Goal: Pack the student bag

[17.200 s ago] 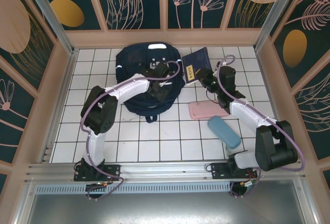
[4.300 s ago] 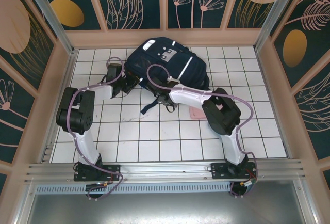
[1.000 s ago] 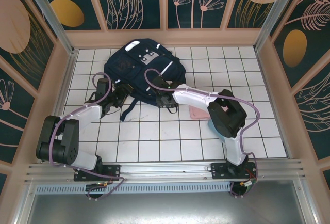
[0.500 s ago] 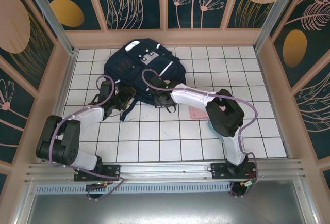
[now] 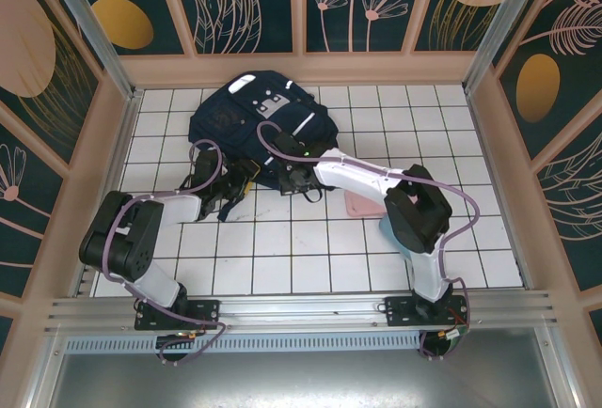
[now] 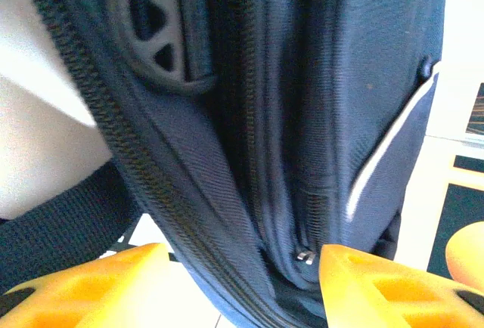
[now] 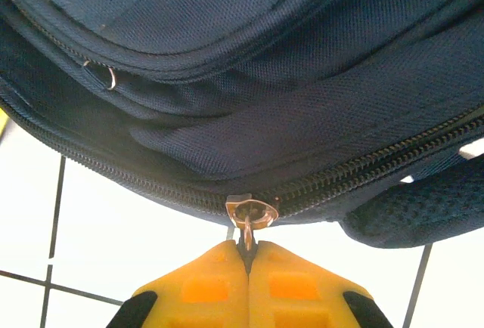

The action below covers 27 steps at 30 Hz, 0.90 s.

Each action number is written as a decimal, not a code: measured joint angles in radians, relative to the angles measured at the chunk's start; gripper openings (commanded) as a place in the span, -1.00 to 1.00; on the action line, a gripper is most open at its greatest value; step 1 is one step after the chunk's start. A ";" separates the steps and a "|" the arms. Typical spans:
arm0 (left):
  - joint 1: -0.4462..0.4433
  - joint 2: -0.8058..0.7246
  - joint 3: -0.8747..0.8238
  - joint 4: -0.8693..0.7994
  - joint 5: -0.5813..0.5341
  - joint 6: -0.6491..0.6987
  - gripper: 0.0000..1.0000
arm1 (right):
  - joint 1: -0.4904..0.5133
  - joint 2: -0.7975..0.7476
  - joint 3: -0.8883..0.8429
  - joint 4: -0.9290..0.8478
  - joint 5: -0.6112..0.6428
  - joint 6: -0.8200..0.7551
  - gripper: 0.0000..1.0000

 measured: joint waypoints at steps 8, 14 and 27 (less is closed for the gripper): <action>0.000 0.008 -0.011 0.004 -0.024 -0.024 -0.30 | 0.002 -0.008 0.027 -0.033 0.019 -0.004 -1.00; -0.004 0.045 -0.001 0.015 -0.050 -0.025 -1.00 | 0.011 -0.008 0.034 -0.075 0.064 -0.010 -1.00; 0.023 0.025 -0.011 -0.025 -0.121 0.028 -1.00 | -0.130 -0.007 0.016 -0.171 0.325 -0.059 -1.00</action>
